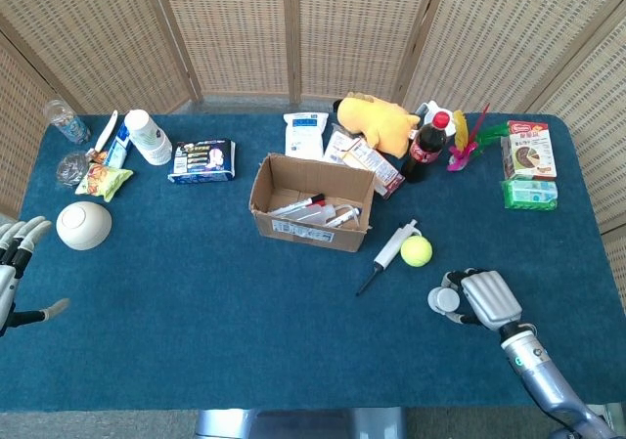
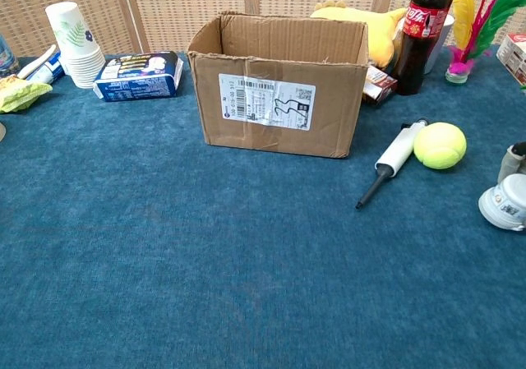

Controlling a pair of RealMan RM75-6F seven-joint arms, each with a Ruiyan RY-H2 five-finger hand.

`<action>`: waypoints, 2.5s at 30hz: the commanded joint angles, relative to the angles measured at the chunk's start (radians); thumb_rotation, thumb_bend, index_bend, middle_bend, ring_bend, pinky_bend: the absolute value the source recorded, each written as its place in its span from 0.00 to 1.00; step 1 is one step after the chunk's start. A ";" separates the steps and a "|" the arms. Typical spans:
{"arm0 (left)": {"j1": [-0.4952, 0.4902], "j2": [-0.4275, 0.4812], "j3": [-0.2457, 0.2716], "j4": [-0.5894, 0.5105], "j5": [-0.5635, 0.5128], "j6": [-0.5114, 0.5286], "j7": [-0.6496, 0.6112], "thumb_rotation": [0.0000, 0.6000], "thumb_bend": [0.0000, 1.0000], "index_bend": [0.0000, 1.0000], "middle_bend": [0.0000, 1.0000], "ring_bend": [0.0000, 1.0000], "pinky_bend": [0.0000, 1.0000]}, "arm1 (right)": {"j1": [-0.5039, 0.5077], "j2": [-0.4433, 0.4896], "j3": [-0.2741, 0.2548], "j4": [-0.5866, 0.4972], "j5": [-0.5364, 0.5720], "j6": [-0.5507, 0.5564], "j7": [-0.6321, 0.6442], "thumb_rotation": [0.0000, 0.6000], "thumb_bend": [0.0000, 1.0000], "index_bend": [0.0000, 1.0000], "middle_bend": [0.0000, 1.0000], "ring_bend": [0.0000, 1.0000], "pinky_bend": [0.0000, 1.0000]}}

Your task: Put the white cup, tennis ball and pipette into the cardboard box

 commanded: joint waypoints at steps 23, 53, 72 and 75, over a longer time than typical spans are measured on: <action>0.003 0.019 -0.005 0.009 -0.003 0.001 -0.057 1.00 0.04 0.00 0.00 0.00 0.06 | 0.244 0.355 0.349 -0.616 0.242 -0.073 -0.301 1.00 0.51 0.52 0.50 0.45 0.51; -0.016 0.014 -0.026 0.053 -0.077 -0.060 -0.095 1.00 0.04 0.00 0.00 0.00 0.06 | 0.672 -0.022 0.387 -0.351 0.769 -0.252 -0.699 1.00 0.08 0.00 0.00 0.13 0.46; -0.013 0.016 -0.018 0.032 -0.043 -0.047 -0.083 1.00 0.04 0.00 0.00 0.00 0.06 | 0.339 0.275 0.273 -0.529 0.425 -0.088 -0.286 1.00 0.05 0.04 0.04 0.09 0.36; -0.008 0.018 -0.013 0.018 -0.022 -0.031 -0.074 1.00 0.04 0.00 0.00 0.00 0.06 | 0.280 0.286 0.216 -0.461 0.387 -0.096 -0.204 1.00 0.04 0.04 0.04 0.09 0.35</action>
